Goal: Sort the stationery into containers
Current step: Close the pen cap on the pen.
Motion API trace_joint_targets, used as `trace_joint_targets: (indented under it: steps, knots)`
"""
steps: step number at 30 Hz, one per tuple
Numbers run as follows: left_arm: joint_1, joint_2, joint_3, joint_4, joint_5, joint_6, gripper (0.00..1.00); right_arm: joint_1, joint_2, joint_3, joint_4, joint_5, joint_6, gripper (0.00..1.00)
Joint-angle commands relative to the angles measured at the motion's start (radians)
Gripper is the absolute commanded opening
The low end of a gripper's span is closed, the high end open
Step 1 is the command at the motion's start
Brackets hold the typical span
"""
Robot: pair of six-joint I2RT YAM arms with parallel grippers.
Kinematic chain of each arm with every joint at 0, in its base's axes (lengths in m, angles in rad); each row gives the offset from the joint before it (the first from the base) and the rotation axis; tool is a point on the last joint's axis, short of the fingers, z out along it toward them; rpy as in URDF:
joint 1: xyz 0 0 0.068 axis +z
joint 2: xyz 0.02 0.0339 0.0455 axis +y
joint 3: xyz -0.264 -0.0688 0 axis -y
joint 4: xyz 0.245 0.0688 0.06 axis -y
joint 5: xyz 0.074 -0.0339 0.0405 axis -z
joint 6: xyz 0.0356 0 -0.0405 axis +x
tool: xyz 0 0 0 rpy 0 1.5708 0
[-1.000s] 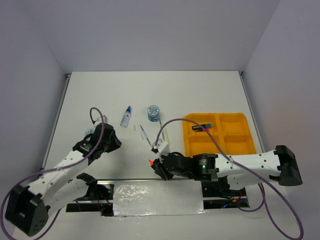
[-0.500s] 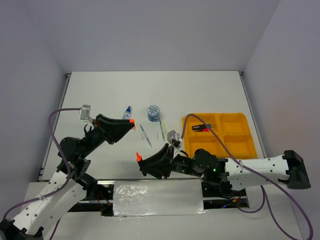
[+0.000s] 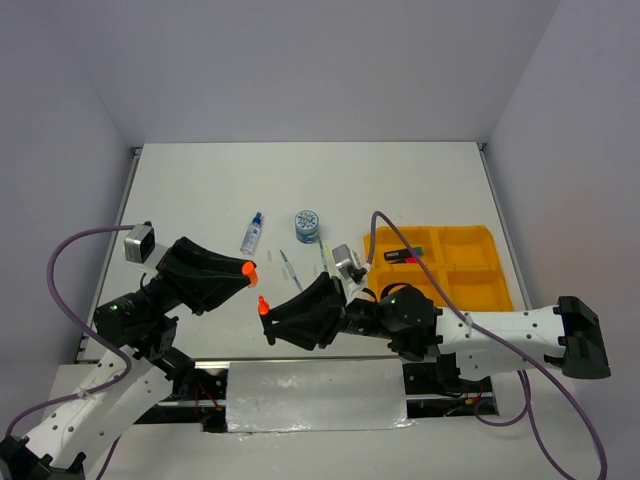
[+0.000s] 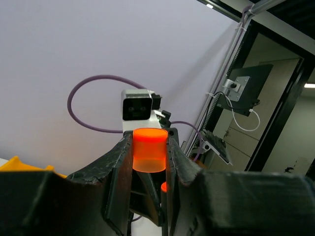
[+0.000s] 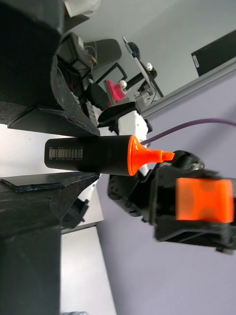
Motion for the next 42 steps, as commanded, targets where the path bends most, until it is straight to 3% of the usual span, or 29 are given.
trace_joint_targets:
  steps: [1, 13, 22, 42]
  knots:
    - [-0.006, -0.011, 0.017, 0.074, 0.024, -0.01, 0.23, -0.008, 0.027, 0.098, 0.043, -0.05, -0.033, 0.0]
    - [-0.009, -0.025, 0.063, -0.037, 0.024, 0.042, 0.23, -0.017, 0.071, 0.086, 0.029, -0.033, -0.033, 0.0]
    - [-0.009, -0.033, 0.09, -0.071, 0.024, 0.064, 0.23, -0.082, 0.083, -0.009, 0.124, -0.039, 0.028, 0.0]
    - [-0.009, -0.027, 0.061, -0.087, 0.067, 0.088, 0.24, -0.092, 0.083, 0.06, 0.076, -0.099, -0.018, 0.0]
